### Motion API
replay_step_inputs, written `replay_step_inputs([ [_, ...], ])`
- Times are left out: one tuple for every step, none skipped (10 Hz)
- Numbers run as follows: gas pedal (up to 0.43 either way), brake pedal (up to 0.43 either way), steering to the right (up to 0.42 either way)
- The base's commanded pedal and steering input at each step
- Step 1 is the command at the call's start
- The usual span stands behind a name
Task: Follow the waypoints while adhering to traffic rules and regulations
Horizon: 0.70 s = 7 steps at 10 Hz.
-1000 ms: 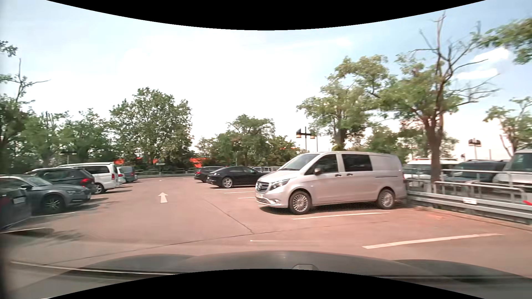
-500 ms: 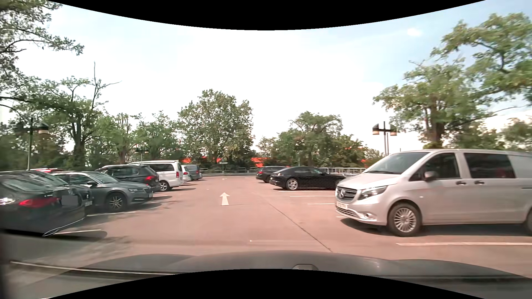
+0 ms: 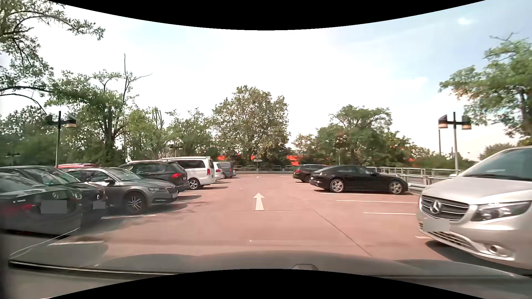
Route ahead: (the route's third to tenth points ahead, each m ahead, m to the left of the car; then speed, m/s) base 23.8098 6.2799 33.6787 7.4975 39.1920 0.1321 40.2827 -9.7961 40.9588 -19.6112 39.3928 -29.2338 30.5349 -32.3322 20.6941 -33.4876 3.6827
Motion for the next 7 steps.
replay_step_inputs([
  [0.118, 0.0, -0.172],
  [0.118, 0.0, -0.144],
  [0.118, 0.0, -0.129],
  [0.118, 0.0, -0.109],
  [0.118, 0.0, -0.09],
  [0.118, 0.0, -0.067],
  [0.118, 0.0, -0.052],
])
